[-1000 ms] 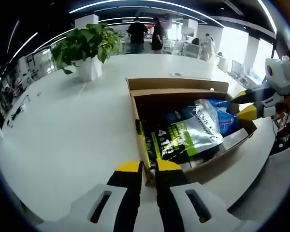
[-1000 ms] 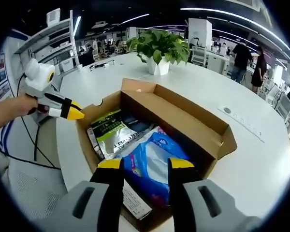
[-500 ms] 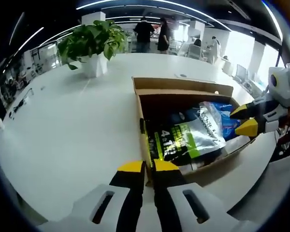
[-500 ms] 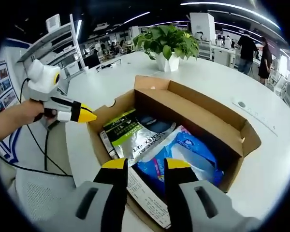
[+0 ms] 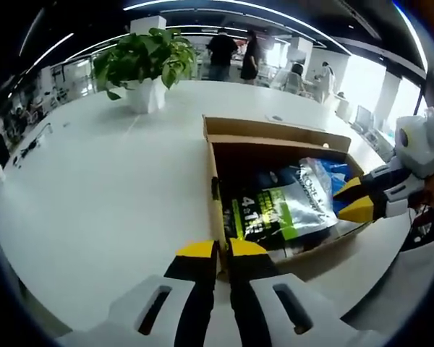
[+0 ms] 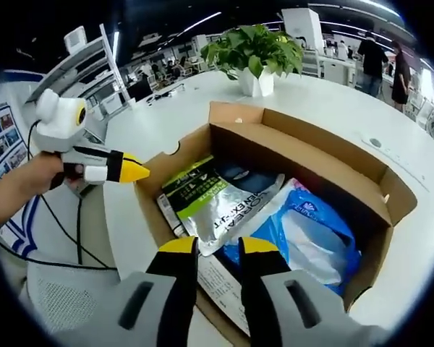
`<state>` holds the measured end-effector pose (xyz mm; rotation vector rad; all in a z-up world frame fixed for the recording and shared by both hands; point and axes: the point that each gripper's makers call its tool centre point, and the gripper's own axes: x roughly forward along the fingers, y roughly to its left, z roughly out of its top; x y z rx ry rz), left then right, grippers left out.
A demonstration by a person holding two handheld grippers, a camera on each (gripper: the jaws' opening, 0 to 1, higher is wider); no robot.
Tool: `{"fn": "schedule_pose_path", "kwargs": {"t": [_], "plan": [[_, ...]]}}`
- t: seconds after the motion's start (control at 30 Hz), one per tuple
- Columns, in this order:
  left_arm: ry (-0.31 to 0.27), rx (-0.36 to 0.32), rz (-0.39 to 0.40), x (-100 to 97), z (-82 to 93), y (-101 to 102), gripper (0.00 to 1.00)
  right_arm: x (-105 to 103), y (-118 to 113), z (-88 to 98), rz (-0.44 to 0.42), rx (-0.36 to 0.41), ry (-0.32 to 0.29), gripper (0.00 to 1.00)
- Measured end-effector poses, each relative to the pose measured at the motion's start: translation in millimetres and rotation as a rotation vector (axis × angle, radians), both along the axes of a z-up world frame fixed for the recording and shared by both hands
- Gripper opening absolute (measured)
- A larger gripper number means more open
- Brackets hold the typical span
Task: Operate the shoe box by opening the lid, removing the specified soft item, and placing it in the target area until the item is outside and the box remains undamaged.
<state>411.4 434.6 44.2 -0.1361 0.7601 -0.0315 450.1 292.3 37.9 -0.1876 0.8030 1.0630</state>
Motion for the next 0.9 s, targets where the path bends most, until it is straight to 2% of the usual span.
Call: {"fn": "schedule_pose_path", "kwargs": {"t": [0.33,0.53,0.9], "plan": [[-0.006,-0.004,0.001,0.4,-0.3,0.3,0.03,1.1,-0.6,0.4,-0.009,-0.018,-0.007,0.17],[-0.010,-0.010,0.005,0.3,-0.2,0.1,0.03,-0.6,3.9,7.3,0.001,-0.002,-0.011,0.17],[-0.014,-0.021,0.007,0.4,-0.4,-0.1,0.03,5.9,5.0,-4.6,-0.016,-0.033,0.012,0.16]]}}
